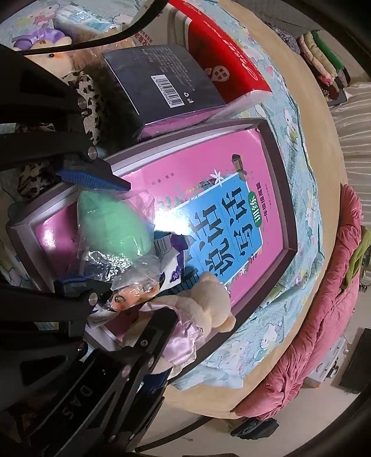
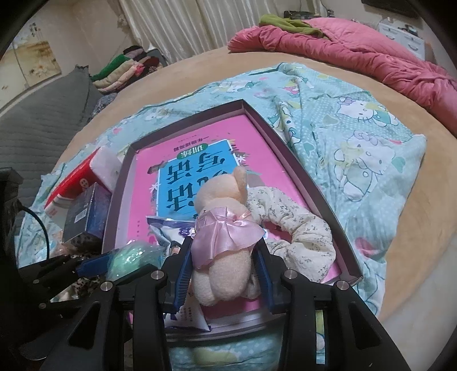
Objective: Organize soft objects
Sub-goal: 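Lower the teddy bear onto the pink book and open the right tool while the left holds the green bag, then open the left tool to release the bagged green sponge onto the pink book, then move both open tools back toward the leopard scrunchie and tissue pack, then grasp the leopard-print scrunchie with the right tool while the left grasps the green-white tissue pack, then carry the scrunchie and tissue pack in both tools over the pink book box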
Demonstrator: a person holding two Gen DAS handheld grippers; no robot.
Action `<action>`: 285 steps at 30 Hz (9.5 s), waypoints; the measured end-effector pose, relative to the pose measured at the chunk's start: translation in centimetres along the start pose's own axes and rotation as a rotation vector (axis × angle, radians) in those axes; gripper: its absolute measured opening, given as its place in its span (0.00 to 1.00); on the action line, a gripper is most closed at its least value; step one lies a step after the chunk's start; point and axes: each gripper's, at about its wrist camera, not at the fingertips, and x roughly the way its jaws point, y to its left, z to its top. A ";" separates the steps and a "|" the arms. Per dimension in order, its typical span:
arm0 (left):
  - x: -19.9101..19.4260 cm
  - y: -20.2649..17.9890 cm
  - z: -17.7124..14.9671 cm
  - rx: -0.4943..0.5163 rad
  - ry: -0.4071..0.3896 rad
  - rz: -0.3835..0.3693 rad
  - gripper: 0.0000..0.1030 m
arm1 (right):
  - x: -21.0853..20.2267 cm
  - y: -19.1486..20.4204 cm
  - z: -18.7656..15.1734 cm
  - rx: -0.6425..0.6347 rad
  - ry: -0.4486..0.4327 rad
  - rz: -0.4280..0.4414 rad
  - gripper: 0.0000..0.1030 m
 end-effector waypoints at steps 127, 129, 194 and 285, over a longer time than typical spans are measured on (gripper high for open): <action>-15.6 9.1 -3.6 -0.132 -0.245 0.079 0.83 | -13.5 10.1 1.3 -0.088 -0.336 0.072 0.75; -16.2 9.7 -3.6 -0.143 -0.253 0.083 0.83 | -13.6 10.6 1.2 -0.103 -0.335 0.072 0.75; -12.5 21.7 -9.0 -0.351 -0.175 0.081 0.83 | -1.9 20.0 -7.5 -0.684 0.015 -0.038 0.75; -13.6 19.8 -8.1 -0.275 -0.272 0.038 0.32 | -2.9 16.1 -4.0 -0.411 -0.133 0.201 0.19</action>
